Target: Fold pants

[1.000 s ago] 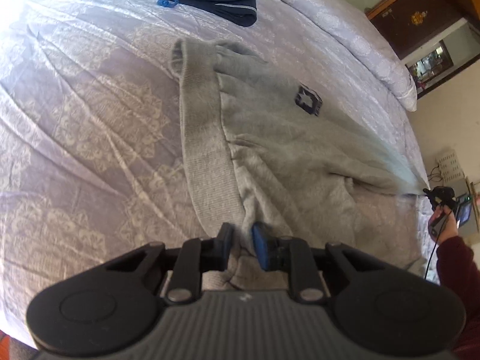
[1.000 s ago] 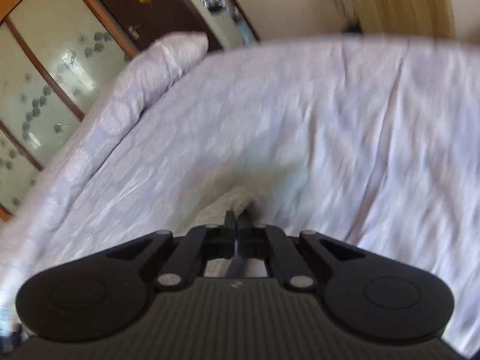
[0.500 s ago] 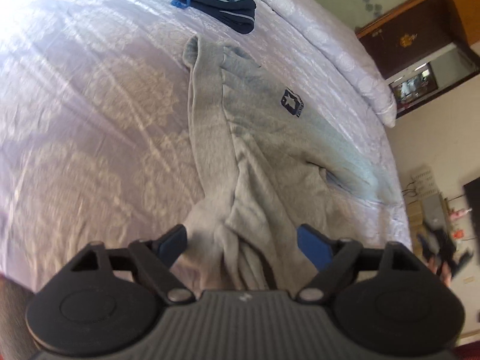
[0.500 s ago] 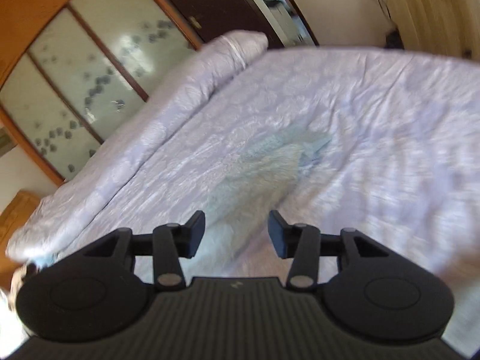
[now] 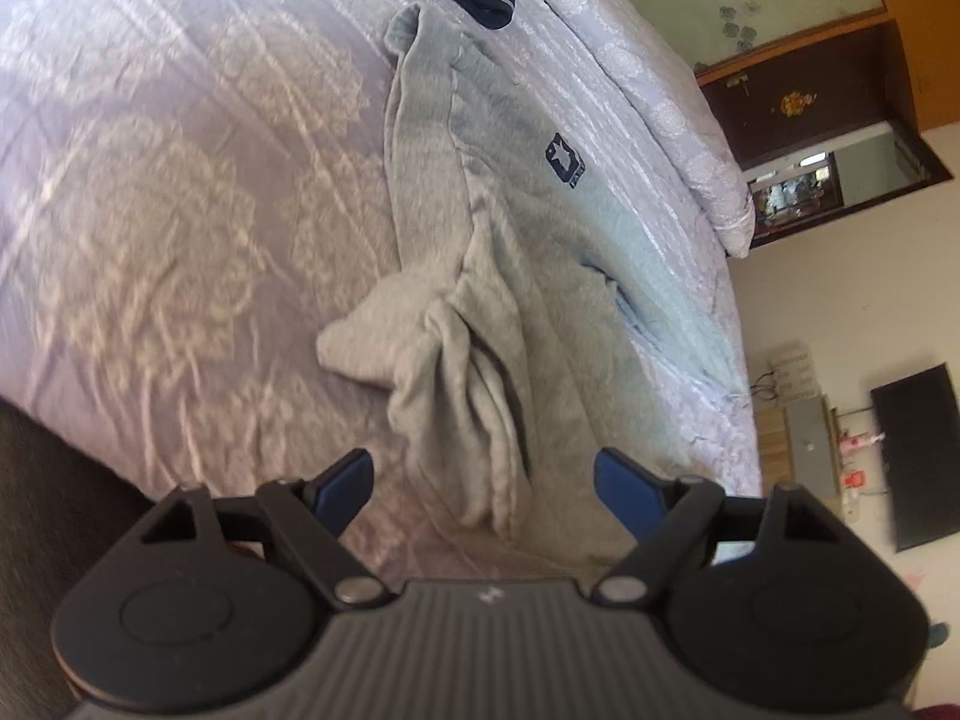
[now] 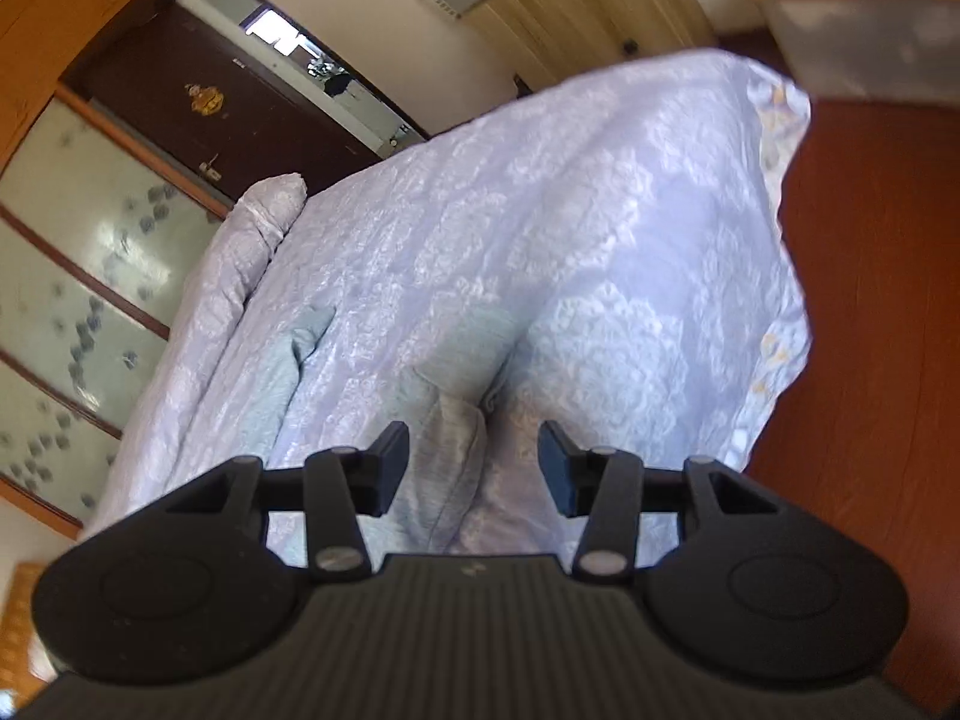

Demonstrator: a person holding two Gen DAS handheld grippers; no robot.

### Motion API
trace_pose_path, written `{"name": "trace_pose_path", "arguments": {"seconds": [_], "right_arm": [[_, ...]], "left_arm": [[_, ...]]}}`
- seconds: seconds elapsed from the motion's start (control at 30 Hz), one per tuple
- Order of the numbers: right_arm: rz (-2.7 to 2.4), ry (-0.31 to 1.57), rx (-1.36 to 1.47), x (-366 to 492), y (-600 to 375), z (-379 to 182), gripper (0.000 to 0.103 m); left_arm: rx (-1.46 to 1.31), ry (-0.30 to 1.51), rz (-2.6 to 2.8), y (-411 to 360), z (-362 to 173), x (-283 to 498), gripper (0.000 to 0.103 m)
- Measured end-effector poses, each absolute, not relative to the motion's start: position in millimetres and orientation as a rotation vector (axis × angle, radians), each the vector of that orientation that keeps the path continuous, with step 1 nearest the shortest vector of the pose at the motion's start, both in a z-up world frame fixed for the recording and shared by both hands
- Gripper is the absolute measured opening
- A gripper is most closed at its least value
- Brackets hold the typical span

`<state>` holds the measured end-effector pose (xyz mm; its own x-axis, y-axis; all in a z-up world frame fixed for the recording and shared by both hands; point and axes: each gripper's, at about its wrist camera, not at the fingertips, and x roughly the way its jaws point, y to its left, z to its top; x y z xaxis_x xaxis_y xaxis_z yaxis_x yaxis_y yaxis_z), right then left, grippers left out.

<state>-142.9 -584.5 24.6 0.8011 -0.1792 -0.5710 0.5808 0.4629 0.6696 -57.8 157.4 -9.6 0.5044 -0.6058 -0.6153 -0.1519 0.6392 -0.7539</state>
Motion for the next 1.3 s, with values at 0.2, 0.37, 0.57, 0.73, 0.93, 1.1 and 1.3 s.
{"name": "trace_pose_path", "arguments": {"seconds": [0.2, 0.37, 0.57, 0.73, 0.93, 1.1, 1.3], "right_arm": [[-0.402, 0.494, 0.993, -118.6, -598.3, 10.0, 0.051], [-0.381, 0.57, 0.976, -100.0, -604.5, -7.6, 0.006], [-0.477, 0.39, 0.886, -130.2, -612.1, 32.2, 0.006], [-0.553, 0.3, 0.855, -152.5, -614.2, 52.9, 0.006], [-0.661, 0.496, 0.894, -141.1, -628.7, 8.2, 0.006], [-0.653, 0.535, 0.997, -146.9, -641.3, -14.5, 0.009], [-0.671, 0.464, 1.056, -161.1, -641.3, -6.0, 0.041]], "left_arm": [[-0.929, 1.049, -0.255, 152.5, -26.9, -61.6, 0.028], [-0.907, 1.059, -0.202, 145.0, -29.3, -58.1, 0.01], [-0.886, 0.973, -0.203, 155.8, 16.7, -70.7, 0.009], [-0.814, 1.006, -0.207, 156.8, 31.1, -82.5, 0.009], [-0.797, 1.145, -0.119, 154.1, -17.7, -80.5, 0.01], [-0.853, 1.128, -0.095, 164.6, -21.8, -82.8, 0.043], [-0.856, 1.045, -0.144, 172.8, -7.7, -91.1, 0.059]]}}
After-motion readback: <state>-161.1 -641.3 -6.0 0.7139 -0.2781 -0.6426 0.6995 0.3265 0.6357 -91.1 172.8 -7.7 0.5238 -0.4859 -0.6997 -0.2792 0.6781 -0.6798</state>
